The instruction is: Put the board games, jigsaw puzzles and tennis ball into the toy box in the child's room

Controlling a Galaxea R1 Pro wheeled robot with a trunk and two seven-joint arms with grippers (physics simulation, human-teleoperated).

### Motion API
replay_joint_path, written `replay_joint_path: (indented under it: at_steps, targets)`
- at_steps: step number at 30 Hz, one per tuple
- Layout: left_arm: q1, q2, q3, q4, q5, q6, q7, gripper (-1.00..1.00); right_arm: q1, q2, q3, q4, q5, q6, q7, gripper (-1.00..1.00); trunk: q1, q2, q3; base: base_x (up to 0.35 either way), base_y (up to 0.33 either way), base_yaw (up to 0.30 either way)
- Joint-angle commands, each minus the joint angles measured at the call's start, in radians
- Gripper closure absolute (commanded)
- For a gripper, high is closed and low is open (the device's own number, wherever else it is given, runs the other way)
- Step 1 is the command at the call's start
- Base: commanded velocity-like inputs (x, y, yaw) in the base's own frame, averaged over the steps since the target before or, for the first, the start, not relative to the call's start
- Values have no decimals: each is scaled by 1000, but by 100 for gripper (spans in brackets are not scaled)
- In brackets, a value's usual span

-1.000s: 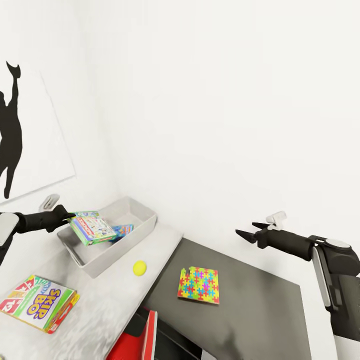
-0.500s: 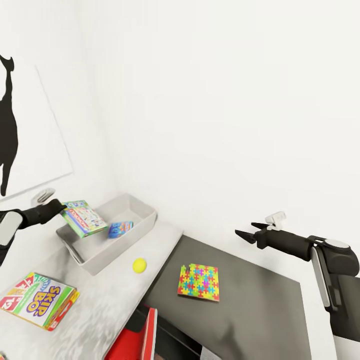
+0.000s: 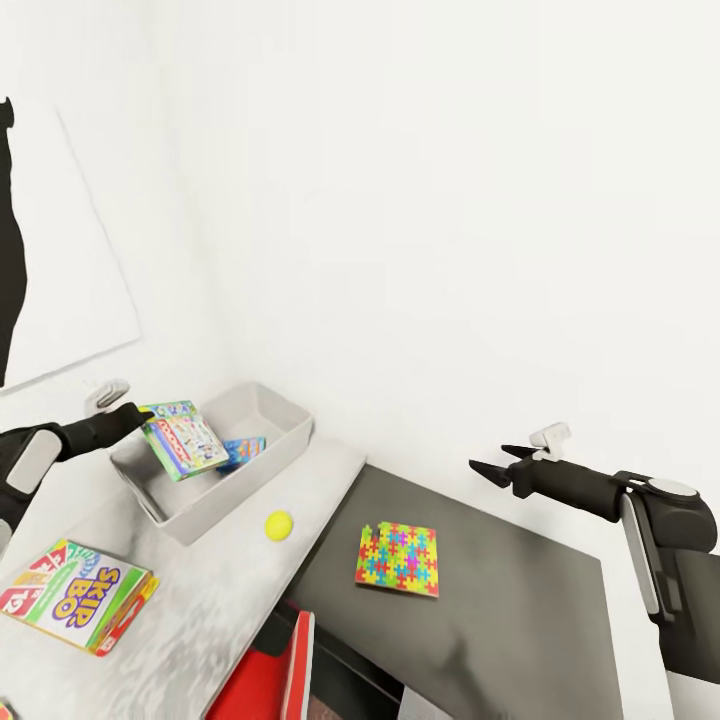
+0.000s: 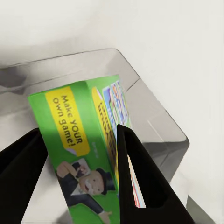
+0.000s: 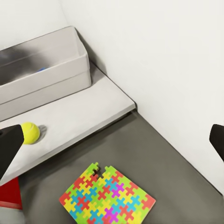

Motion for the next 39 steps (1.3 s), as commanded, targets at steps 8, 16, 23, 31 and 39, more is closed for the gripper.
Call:
replay_joint_path:
  at_steps: [8, 16, 23, 31, 39]
  targets:
    - [-1, -1, 3, 27, 1, 5, -16, 100, -1, -1, -2, -1, 9, 6, 9, -100, 0, -2, -15, 0, 0, 0]
    - [-3, 0, 7, 36, 0, 1, -11, 100, -1, -1, -4, -1, 9, 7, 9, -100, 0, -2, -27, 0, 0, 0]
    - [-3, 1, 13, 37, 0, -4, -5, 100, -1, -1, -4, -1, 9, 8, 9, -100, 0, -2, -38, 0, 0, 0]
    - [-4, 6, 15, 38, -1, -29, 18, 100, 0, -1, -2, -1, 9, 6, 9, -100, 0, -2, -51, 0, 0, 0]
    - [-5, 3, 15, 43, 3, -32, 76, 100, 0, -1, -3, -1, 9, 6, 10, -100, 0, -2, -64, 0, 0, 0]
